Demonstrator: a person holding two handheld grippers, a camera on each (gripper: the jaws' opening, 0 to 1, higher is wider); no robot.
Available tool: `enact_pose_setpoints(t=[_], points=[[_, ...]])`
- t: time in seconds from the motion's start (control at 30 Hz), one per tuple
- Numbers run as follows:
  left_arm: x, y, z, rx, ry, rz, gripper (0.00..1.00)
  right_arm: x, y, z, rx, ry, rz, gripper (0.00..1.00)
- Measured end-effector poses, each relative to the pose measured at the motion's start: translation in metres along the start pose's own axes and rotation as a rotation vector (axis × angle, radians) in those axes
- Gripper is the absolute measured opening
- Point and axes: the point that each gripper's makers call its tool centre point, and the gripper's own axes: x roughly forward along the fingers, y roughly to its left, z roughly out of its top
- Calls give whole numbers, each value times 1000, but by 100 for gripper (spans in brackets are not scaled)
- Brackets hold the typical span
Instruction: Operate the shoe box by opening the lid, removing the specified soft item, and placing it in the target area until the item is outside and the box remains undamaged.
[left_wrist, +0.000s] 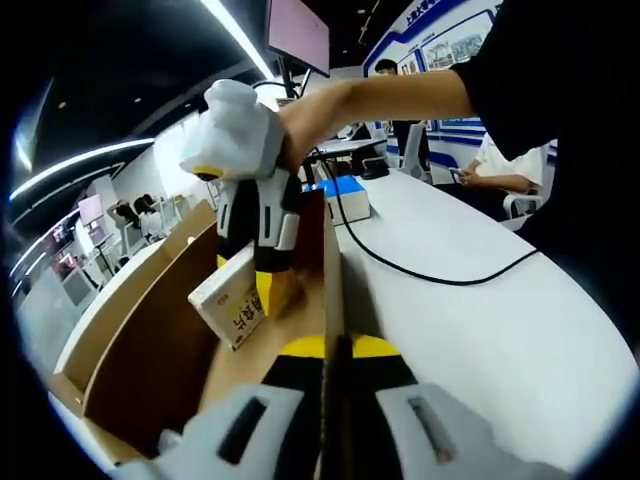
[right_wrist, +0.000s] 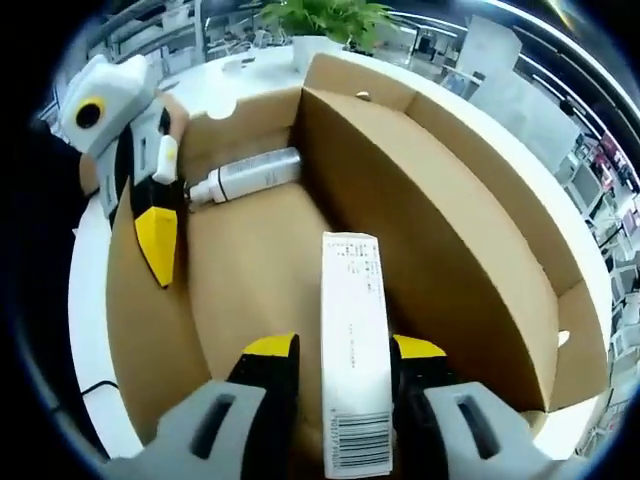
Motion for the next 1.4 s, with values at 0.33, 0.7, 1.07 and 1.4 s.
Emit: enact_pose_setpoints(t=[0.33, 0.7, 1.07, 1.4], points=[[0, 0, 0, 1, 0, -1, 3, 1, -2, 0, 14, -13, -1, 23], [0, 2, -1, 3, -2, -1, 3, -2, 3, 5, 28, -27, -29, 22], [-1, 2, -1, 5, -3, 0, 3, -16, -1, 7, 195, -19, -73, 22], [-1, 0, -1, 7, -3, 1, 3, -26, -7, 17, 186, -64, -128, 22]])
